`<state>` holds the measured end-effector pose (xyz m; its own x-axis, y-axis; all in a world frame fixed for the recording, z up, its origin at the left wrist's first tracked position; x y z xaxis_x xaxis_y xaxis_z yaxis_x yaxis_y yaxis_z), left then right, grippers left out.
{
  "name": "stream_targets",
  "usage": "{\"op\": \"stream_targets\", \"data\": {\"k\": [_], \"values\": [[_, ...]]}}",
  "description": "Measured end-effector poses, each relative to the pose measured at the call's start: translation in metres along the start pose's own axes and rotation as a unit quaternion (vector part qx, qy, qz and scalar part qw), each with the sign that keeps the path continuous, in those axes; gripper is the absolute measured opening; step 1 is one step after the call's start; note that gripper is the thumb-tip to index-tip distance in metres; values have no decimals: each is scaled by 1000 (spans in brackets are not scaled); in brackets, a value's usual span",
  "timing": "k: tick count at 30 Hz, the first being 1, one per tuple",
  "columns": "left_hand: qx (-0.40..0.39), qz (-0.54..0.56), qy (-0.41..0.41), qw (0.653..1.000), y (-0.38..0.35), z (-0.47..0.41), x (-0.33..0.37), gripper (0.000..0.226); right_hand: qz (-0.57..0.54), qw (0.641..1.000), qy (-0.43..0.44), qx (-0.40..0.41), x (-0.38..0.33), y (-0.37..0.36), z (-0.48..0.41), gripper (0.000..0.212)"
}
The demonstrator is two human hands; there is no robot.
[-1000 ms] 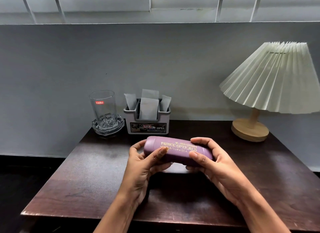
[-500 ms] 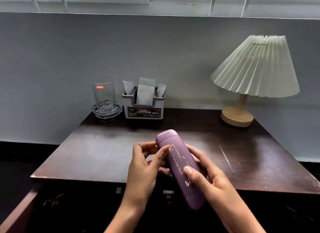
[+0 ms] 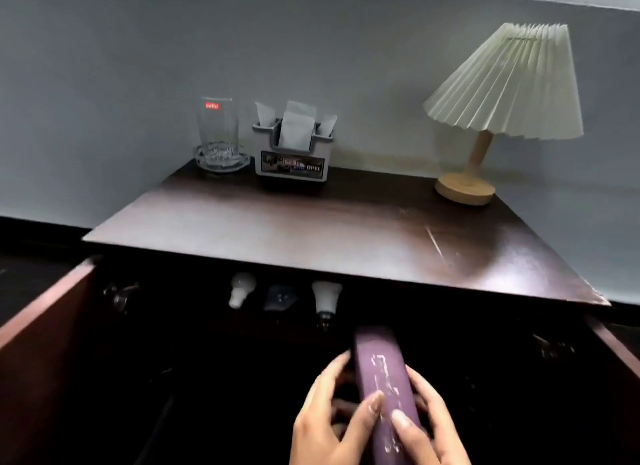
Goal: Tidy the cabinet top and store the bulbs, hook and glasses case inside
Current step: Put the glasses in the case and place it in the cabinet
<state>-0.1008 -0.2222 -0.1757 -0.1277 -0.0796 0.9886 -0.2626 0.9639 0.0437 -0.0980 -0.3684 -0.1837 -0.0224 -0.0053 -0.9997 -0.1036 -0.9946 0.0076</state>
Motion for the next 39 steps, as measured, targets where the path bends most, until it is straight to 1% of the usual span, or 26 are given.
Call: {"op": "stream_targets", "data": {"k": [1,3,6,8,10,12,14,16,17,19,20,22,24,26,29,31,32,33,34,35,36,38,39], "values": [[-15,-10,15,1000,-6,1,-9,49,-4,1000,-5,8,8,1,0,47],[-35,-64,1,997,-18,-3,-16,44,-10,999,-25,32,21,3,-11,42],[-58,-142,-12,988,-36,-19,-21,58,22,998,-38,45,33,1,-43,42],[-67,-189,-21,979,-43,-34,-22,56,54,997,-29,53,38,-2,-63,45],[-68,-228,-47,970,-50,-51,-18,51,114,992,-7,57,37,-7,-81,46],[-69,-276,-66,956,-56,-67,-15,48,173,983,8,57,32,-11,-98,46],[-76,-316,-66,943,-64,-81,-17,47,211,976,4,59,28,-14,-113,45],[-94,-357,-73,927,-71,-89,-18,45,240,970,7,33,26,-19,-125,41],[-86,-379,-92,917,-72,-92,-14,45,250,968,4,20,25,-23,-129,38],[-79,-416,-158,892,-78,-97,-8,45,254,966,-3,44,24,-22,-140,31],[-91,-418,-182,885,-84,-97,-8,48,265,962,-7,57,27,-20,-146,28],[-119,-423,-162,884,-91,-100,-15,54,302,952,-17,47,31,-22,-154,31],[-89,-435,-169,880,-90,-106,-20,55,355,934,-5,26,35,-25,-160,32],[-93,-429,-155,885,-92,-109,-25,52,407,913,8,21,35,-26,-164,32],[-80,-431,-169,883,-93,-116,-30,49,422,906,7,12,35,-27,-171,34],[-101,-425,-160,885,-96,-118,-34,47,436,900,20,-2,35,-30,-171,34],[-114,-411,-147,892,-97,-120,-38,46,444,895,49,-5,33,-33,-172,31],[-123,-397,-129,900,-96,-122,-44,46,449,891,60,-12,30,-37,-171,25],[-120,-400,-118,901,-95,-123,-48,46,467,883,45,-30,34,-39,-169,16],[-118,-403,-111,901,-94,-124,-51,46,465,884,4,-53,40,-40,-168,10],[-118,-399,-106,903,-93,-124,-52,47,485,873,33,-45,33,-43,-169,9],[-107,-385,-105,911,-91,-123,-48,48,519,851,52,-51,21,-44,-164,21],[-99,-375,-103,916,-87,-121,-43,48,498,865,49,-37,18,-41,-162,28]]}}
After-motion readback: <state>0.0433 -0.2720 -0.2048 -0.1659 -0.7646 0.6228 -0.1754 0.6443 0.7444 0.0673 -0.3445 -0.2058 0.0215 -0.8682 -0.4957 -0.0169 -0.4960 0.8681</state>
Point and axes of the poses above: each hand's wrist, its own z-axis away from the middle knuckle, its own y-axis out of the back of the hand, x = y × z, the point moved 8 cm from there along -z, towards the middle knuckle, and after that the axes turned 2 degrees about x, right-handed, at the moved point
